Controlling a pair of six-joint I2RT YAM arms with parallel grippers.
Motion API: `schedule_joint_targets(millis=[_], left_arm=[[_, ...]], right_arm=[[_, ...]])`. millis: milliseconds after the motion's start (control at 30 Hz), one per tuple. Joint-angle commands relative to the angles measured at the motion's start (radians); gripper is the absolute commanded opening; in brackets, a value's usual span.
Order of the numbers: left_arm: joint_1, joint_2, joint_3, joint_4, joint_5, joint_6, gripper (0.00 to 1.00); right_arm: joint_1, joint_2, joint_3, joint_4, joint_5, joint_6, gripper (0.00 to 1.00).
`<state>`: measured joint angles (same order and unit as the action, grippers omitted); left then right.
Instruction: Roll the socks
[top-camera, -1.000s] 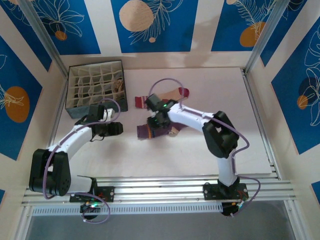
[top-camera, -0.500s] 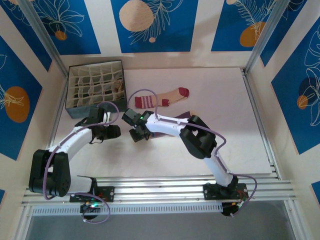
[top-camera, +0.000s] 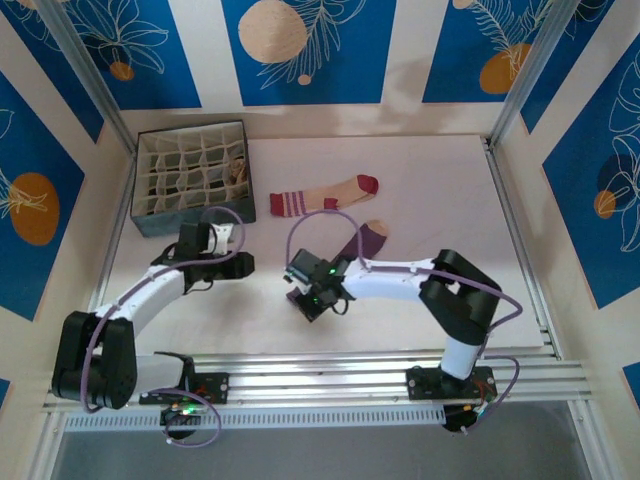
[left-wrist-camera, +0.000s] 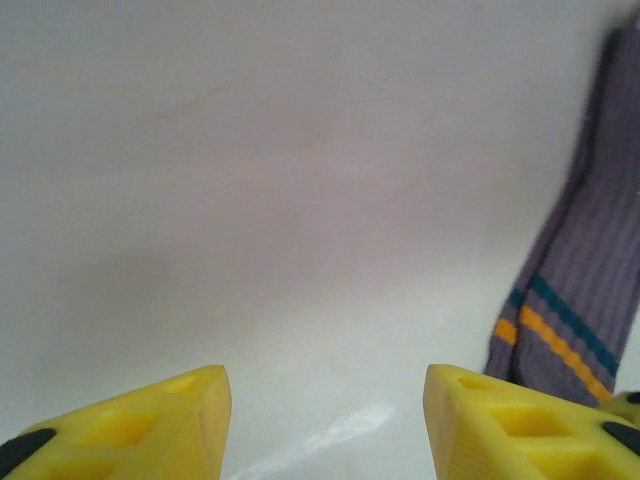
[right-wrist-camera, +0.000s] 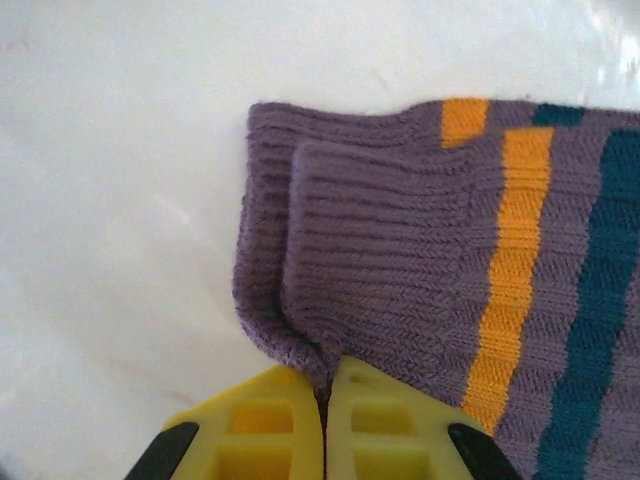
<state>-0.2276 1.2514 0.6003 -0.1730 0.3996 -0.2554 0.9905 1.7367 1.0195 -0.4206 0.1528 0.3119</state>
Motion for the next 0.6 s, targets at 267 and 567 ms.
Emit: schedule_joint_targets(millis=[267, 567], left_arm=[[-0.241, -0.116, -0.272, 0.654, 0.236, 0.151, 0.58], [-0.395, -0.086, -0.247, 0.612, 0.345, 0.506, 0.65]], right_arm=[[-0.210, -0.228, -0.285, 0.149, -0.451, 0.065, 0.01], [-0.296, -0.271, -0.345, 0.096, -0.553, 0.055, 0.01]])
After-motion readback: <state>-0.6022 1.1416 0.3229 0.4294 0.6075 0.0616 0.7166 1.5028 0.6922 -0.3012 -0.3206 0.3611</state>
